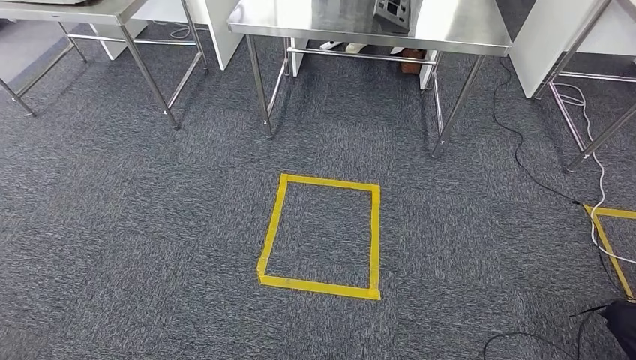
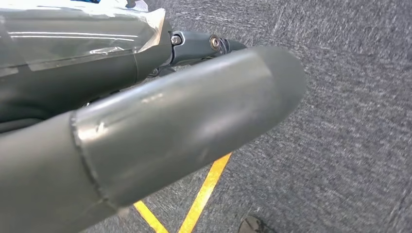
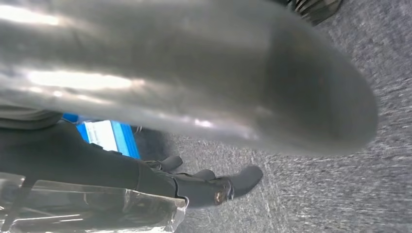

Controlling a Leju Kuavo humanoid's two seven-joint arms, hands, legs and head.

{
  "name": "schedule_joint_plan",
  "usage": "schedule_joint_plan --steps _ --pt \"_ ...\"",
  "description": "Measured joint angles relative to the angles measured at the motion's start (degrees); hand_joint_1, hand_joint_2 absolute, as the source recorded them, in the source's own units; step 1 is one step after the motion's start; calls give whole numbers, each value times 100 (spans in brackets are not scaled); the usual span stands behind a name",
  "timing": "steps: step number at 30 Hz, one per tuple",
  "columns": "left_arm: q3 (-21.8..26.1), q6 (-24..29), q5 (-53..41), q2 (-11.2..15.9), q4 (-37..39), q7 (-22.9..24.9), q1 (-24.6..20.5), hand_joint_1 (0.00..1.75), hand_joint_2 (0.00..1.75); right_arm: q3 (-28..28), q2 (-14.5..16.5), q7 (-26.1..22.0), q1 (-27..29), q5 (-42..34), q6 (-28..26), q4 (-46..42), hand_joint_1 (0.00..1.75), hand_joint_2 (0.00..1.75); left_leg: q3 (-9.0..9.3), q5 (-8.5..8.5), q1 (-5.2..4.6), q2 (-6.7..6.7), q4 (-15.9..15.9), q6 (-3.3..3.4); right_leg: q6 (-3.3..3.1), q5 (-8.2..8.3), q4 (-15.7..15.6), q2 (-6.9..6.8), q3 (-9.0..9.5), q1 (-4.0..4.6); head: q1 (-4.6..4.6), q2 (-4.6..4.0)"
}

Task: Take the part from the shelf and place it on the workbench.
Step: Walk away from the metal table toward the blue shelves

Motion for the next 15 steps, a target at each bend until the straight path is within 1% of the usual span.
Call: schedule_joint_plan --steps 1,2,3,4,5,6,7,8,9,10,11,12,13,14,15 --pt "-13 1 -2 4 0 -1 9 0 0 -2 4 11 5 -4 -1 19 0 0 -22 4 19 -7 -3 -37 -68 54 18 -15 -62 -8 -1 0" --pt "-21 2 -4 6 1 -1 17 0 0 -4 5 17 10 -7 -1 30 0 0 -59 -117 37 -17 58 -71 -147 120 23 -28 -121 -16 -2 0" --pt "-24 2 -5 7 1 -1 27 0 0 -7 7 21 13 -8 -1 39 0 0 -113 -357 50 -28 221 -100 -221 201 18 -42 -195 -27 -10 0" --pt "-26 3 -5 7 2 -1 30 0 0 -9 7 23 14 -9 -1 45 0 0 -183 -706 63 -38 504 -121 -274 282 19 -54 -277 -33 -19 0" --pt "-27 3 -5 6 2 -1 31 0 0 -10 10 23 16 -9 -1 48 0 0 -247 -1057 66 -42 880 -143 -308 363 21 -60 -371 -19 -28 0" --pt "-27 3 -5 8 2 -1 32 0 0 -11 14 23 18 -10 -1 52 0 0 -292 -1299 69 -45 1278 -162 -320 444 26 -68 -466 -6 -33 0" --pt "-28 3 -6 12 2 -1 32 0 0 -11 18 23 19 -10 -1 56 0 0 -308 -1405 70 -48 1609 -174 -319 516 34 -75 -555 3 -32 0" --pt "-29 3 -8 16 2 -1 31 0 0 -11 19 23 20 -10 -1 59 0 0 -256 -1333 71 -48 1808 -180 -310 588 48 -81 -652 7 -33 0" --pt "-31 3 -16 20 2 -1 31 0 0 -11 19 23 20 -10 -1 62 0 0 -130 -1137 75 -48 1836 -179 -296 654 68 -85 -752 8 -33 0" --pt "-36 2 -34 23 2 3 31 0 0 -12 19 20 20 -18 -1 63 0 0 90 -938 79 -48 1673 -172 -275 714 95 -85 -852 7 -33 0" --pt "-49 0 -60 26 2 12 29 0 0 -16 19 9 20 -36 -4 64 0 0 411 -843 83 -51 1336 -160 -245 770 131 -85 -946 6 -35 0" --pt "-71 -2 -90 30 2 25 25 0 0 -27 20 -15 20 -63 -14 66 0 0 782 -903 80 -59 860 -139 -212 812 175 -85 -1016 17 -33 0" --pt "-96 -5 -115 33 2 40 18 0 0 -44 19 -54 18 -99 -31 66 0 0 1084 -1064 72 -66 414 -105 -175 847 214 -90 -1064 31 -30 0" --pt "-119 -8 -134 36 2 53 11 0 0 -68 18 -105 14 -131 -56 66 0 0 1280 -1226 55 -73 85 -62 -137 882 238 -94 -1089 44 -28 0" --pt "-138 -9 -153 38 2 62 9 0 0 -98 15 -167 10 -163 -89 66 0 0 1359 -1308 33 -77 -97 -8 -98 920 245 -99 -1104 56 -23 0"
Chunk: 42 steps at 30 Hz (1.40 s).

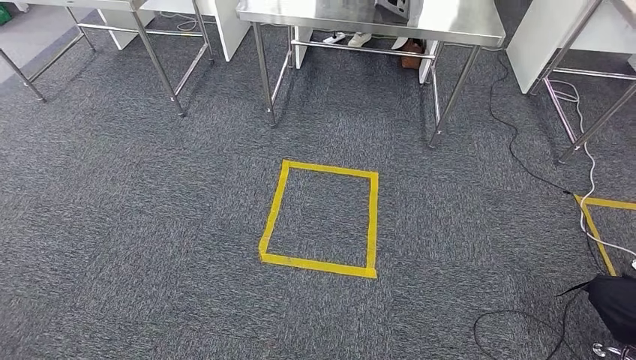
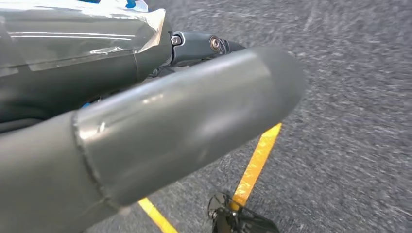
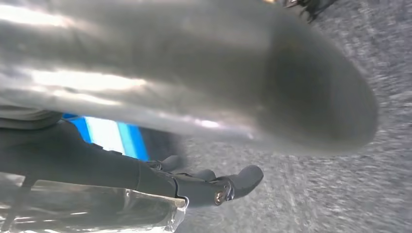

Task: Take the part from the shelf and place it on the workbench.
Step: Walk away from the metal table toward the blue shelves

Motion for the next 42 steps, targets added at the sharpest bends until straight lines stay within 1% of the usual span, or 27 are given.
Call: schedule_joint_plan --steps 2,3,4,6,7,8,9,10,11,12,13,14,16,17,20,24,29,31,32,34,36,37,38,39,40,41,42 --pt "-21 -1 -29 -1 1 11 7 0 0 -69 -15 -137 4 -76 -70 1 0 0 -62 52 -19 19 -37 136 65 27 39 5 -55 -14 2 0" --pt "-30 -1 -44 1 1 16 14 0 0 -113 -23 -214 14 -136 -103 2 0 0 -98 107 -21 33 -46 205 69 -62 170 16 -130 -26 13 0" --pt "-37 -1 -57 3 1 19 19 0 0 -163 -31 -294 27 -200 -127 3 0 0 -147 165 -17 48 -52 257 56 -227 428 30 -248 -41 25 0" --pt "-57 -3 -88 13 1 22 30 0 0 -278 -40 -451 40 -326 -154 4 0 0 -257 254 -27 63 -43 297 26 -669 1216 52 -543 -58 46 0" --pt "-68 -5 -109 16 1 22 37 0 0 -334 -45 -516 42 -378 -163 4 0 0 -308 292 -30 67 -38 293 40 -827 1558 57 -637 -62 47 0" --pt "-82 -7 -130 18 1 21 44 0 0 -388 -51 -567 42 -430 -174 4 0 0 -349 323 -33 71 -34 286 69 -907 1729 59 -637 -64 47 0" --pt "-103 -8 -157 18 1 21 52 0 0 -448 -56 -606 41 -487 -189 4 0 0 -376 348 -34 72 -31 274 112 -894 1644 60 -497 -66 47 0" --pt "-125 -8 -185 16 1 20 57 0 0 -511 -61 -629 40 -540 -205 4 0 0 -390 366 -33 71 -29 260 158 -801 1299 61 -229 -69 50 0" --pt "-147 -9 -211 15 1 20 60 0 0 -573 -64 -644 36 -584 -220 4 0 0 -394 378 -33 70 -25 245 191 -688 826 61 94 -75 53 0" --pt "-166 -10 -238 15 1 20 60 0 0 -630 -66 -651 31 -616 -231 4 0 0 -402 383 -45 70 -14 224 200 -601 370 63 377 -74 57 0" --pt "-181 -11 -257 18 1 20 58 0 0 -678 -65 -651 24 -636 -239 4 0 0 -415 381 -59 70 3 203 179 -541 47 68 563 -77 55 0" --pt "-198 -12 -275 27 0 20 55 0 0 -719 -57 -651 20 -653 -247 4 0 0 -435 381 -75 71 23 205 147 -524 -105 73 639 -82 50 0" --pt "-242 -13 -310 45 -1 20 53 0 0 -796 -44 -650 28 -684 -274 5 0 0 -471 391 -84 66 49 224 96 -507 -137 79 640 -79 40 0" --pt "-266 -15 -326 51 -2 20 54 0 0 -832 -40 -650 33 -696 -291 6 0 0 -479 401 -76 64 51 238 92 -505 -131 79 633 -70 40 0" --pt "-311 -21 -364 52 -2 7 54 0 0 -910 -40 -650 31 -705 -321 6 0 0 -488 423 -41 60 42 207 67 -499 -121 79 620 -30 43 0" --pt "-320 -21 -388 65 -2 -22 53 0 0 -943 -35 -638 30 -648 -322 6 0 0 -514 435 -30 57 56 183 42 -483 -111 78 599 -30 41 0" --pt "-320 -11 -391 86 -2 -26 54 0 0 -961 -33 -678 28 -634 -322 6 0 0 -541 438 -51 49 85 186 63 -468 -111 68 597 -44 44 0" --pt "-320 -3 -390 88 -1 -26 53 0 0 -963 -36 -709 23 -626 -322 6 0 0 -539 480 -42 40 33 208 92 -462 -109 50 587 -34 44 0" --pt "-320 0 -388 83 -1 -26 52 0 0 -964 -40 -725 20 -620 -322 6 0 0 -533 515 -28 32 -9 225 96 -511 -45 47 551 -27 44 0" --pt "-320 3 -384 77 -1 -25 49 0 0 -968 -47 -740 15 -608 -322 7 0 0 -540 581 8 14 -74 254 67 -785 421 59 328 -31 56 0" --pt "-320 6 -380 79 -2 -14 54 0 0 -981 -48 -745 18 -602 -321 8 0 0 -582 605 6 -22 -75 259 57 -1131 1203 71 -17 -59 66 0" --pt "-320 11 -385 79 -1 1 60 0 0 -991 -50 -744 23 -597 -320 9 0 0 -595 613 7 -50 -72 250 85 -1211 1465 72 -123 -74 65 0" --pt "-320 20 -402 79 -1 25 66 0 0 -1001 -54 -739 28 -586 -318 10 0 0 -603 620 11 -85 -68 240 135 -1205 1539 73 -136 -89 66 0" --pt "-322 37 -434 77 0 61 69 0 0 -1007 -60 -733 31 -571 -316 10 0 0 -605 625 19 -128 -61 226 201 -1102 1363 79 -30 -106 67 0" --pt "-332 60 -487 73 1 112 71 0 0 -1010 -67 -723 32 -554 -313 10 0 0 -606 626 29 -175 -49 208 269 -937 994 104 164 -130 67 0" --pt "-360 84 -556 70 1 173 71 0 0 -1011 -72 -710 31 -538 -308 11 0 0 -613 624 36 -221 -28 181 319 -787 556 185 384 -159 71 0" --pt "-397 107 -623 69 1 236 69 0 0 -1011 -73 -691 31 -525 -302 14 0 0 -628 617 33 -270 -1 144 326 -673 196 254 549 -166 73 0"
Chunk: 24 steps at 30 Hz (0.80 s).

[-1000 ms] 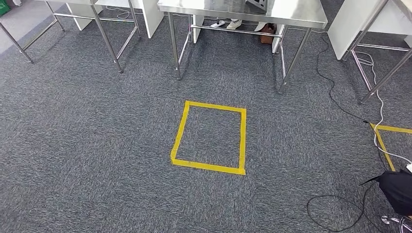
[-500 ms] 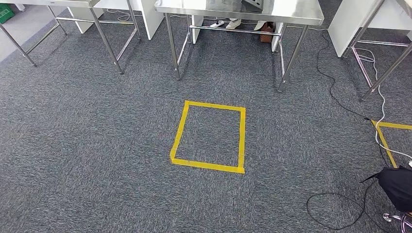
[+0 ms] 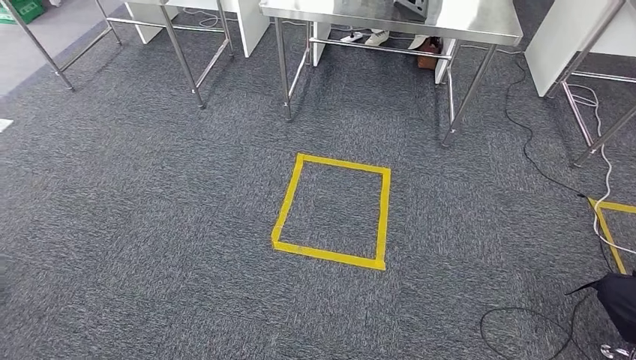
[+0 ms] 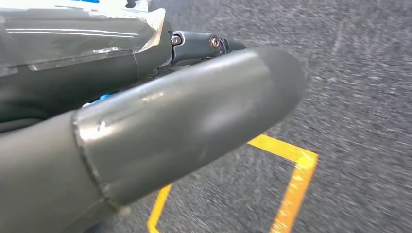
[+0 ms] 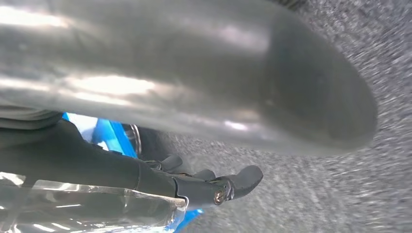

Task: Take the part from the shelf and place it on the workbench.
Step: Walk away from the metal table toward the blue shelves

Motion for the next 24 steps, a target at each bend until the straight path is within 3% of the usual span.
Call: schedule_joint_plan --steps 2,4,6,7,9,11,12,13,14,16,18,20,22,24 --pt "-79 33 -95 3 -1 98 1 0 0 1 1 52 -2 25 9 9 0 0 -46 2 -18 -77 36 -80 -86 61 -292 76 119 12 -1 0" --pt "-126 63 -124 3 -1 148 14 0 0 -1 0 106 -6 48 10 15 0 0 -91 23 -12 -134 46 -142 -206 81 -269 -4 105 22 -8 0" --pt "-164 85 -136 0 0 180 26 0 0 -2 0 147 -15 67 10 15 0 0 -202 -106 6 -42 228 -182 -308 120 -272 -86 97 6 -20 0" --pt "-180 92 -140 1 0 192 23 0 0 -2 2 163 -16 74 10 15 0 0 -308 -253 11 39 444 -196 -350 137 -278 -131 82 2 -32 0" --pt "-197 97 -144 4 0 211 15 0 0 -2 6 195 -8 81 10 17 0 0 -681 -674 6 179 1237 -217 -400 150 -273 -239 48 45 -55 0" --pt "-203 100 -147 5 0 225 23 0 0 -2 8 228 2 88 10 18 0 0 -927 -848 6 219 1788 -216 -415 154 -271 -363 24 85 -54 0" --pt "-203 102 -147 6 0 229 29 0 0 -2 10 240 2 91 10 18 0 0 -876 -760 5 235 1720 -200 -418 154 -271 -418 19 98 -54 0" --pt "-203 103 -147 8 0 231 33 0 0 -2 12 247 -1 92 10 18 0 0 -708 -591 2 268 1426 -176 -419 153 -271 -470 23 106 -54 0" --pt "-203 104 -147 11 0 233 33 0 0 -1 15 251 -6 93 10 18 0 0 -466 -401 -3 348 1000 -145 -419 151 -271 -519 33 114 -55 0" --pt "-205 104 -148 15 0 233 16 0 0 -1 17 251 -19 96 10 18 0 0 -101 -186 -38 530 319 -100 -407 142 -263 -603 44 153 -49 0" --pt "-207 104 -149 15 0 232 8 0 0 -1 19 251 -34 97 10 18 0 0 -44 -164 -84 561 145 -70 -372 139 -262 -679 44 181 -45 0" --pt "-207 104 -151 14 0 232 15 0 0 -1 21 258 -50 98 10 18 0 0 -55 -118 -90 457 111 -4 -320 128 -254 -725 41 175 -47 0" --pt "-207 105 -151 9 0 232 13 0 0 -1 26 264 -58 98 10 19 0 0 -43 -50 -66 363 65 82 -302 -40 5 -542 -73 160 -34 0" --pt "-207 105 -151 4 0 232 7 0 0 -1 28 264 -46 98 10 21 0 0 -66 -7 -61 262 57 134 -329 -393 721 -282 -400 135 -16 0"
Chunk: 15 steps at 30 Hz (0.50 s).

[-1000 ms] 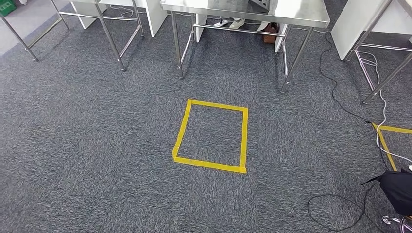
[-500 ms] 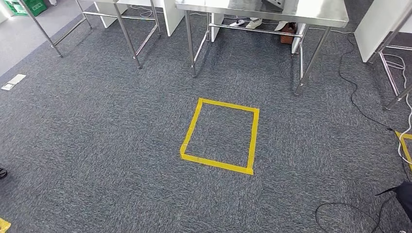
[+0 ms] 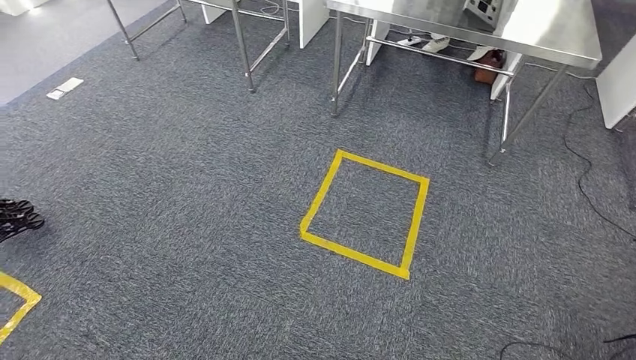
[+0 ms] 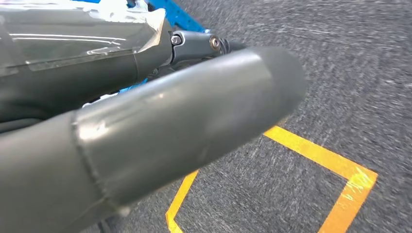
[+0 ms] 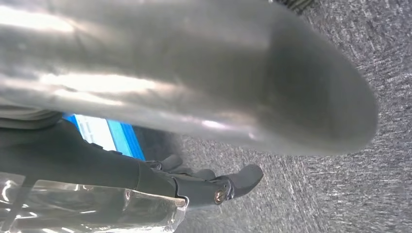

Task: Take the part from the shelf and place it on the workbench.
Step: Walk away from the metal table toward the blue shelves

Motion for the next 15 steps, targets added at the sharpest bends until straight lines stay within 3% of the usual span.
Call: schedule_joint_plan --steps 2,3,4,6,7,9,11,13,15 --pt "0 -1 0 -1 0 0 6 0 0 0 -2 1 25 -1 0 3 0 0 -33 19 -11 -122 6 12 9 -255 714 82 -333 -11 7 0" --pt "0 -1 0 -1 0 1 11 0 0 0 -3 1 35 2 0 3 0 0 -41 26 -14 -188 11 9 41 -251 804 92 -377 -10 9 0" --pt "0 1 -1 -2 0 5 14 0 0 0 -4 2 42 10 0 3 0 0 -45 32 -15 -257 18 3 86 -150 656 106 -306 -10 11 0" --pt "-1 17 -11 -4 0 21 14 0 0 0 -8 14 40 40 -1 3 0 0 -48 39 -15 -390 35 -17 171 211 -154 238 81 -25 13 0" --pt "-1 35 -21 -5 0 34 11 0 0 0 -8 29 34 56 -1 4 0 0 -56 35 -28 -451 54 -40 174 362 -552 337 255 -32 13 0" --pt "-8 87 -51 -7 0 58 12 0 0 0 -8 70 27 80 -3 7 0 0 -87 34 -41 -542 77 -104 111 484 -934 456 402 -30 9 0" --pt "-30 150 -92 -1 -1 79 19 0 0 1 -6 110 23 106 -4 8 0 0 -123 51 -29 -620 79 -181 10 506 -950 360 413 -23 9 0" --pt "-59 207 -136 4 0 93 25 0 0 5 -3 132 17 158 1 8 0 0 -214 -54 -13 -480 229 -242 -79 547 -973 250 432 -49 -6 0" --pt "-98 294 -210 9 1 111 17 0 0 10 3 152 29 205 24 8 0 0 -489 -417 -1 -202 823 -292 -132 567 -986 120 422 -57 -42 0"
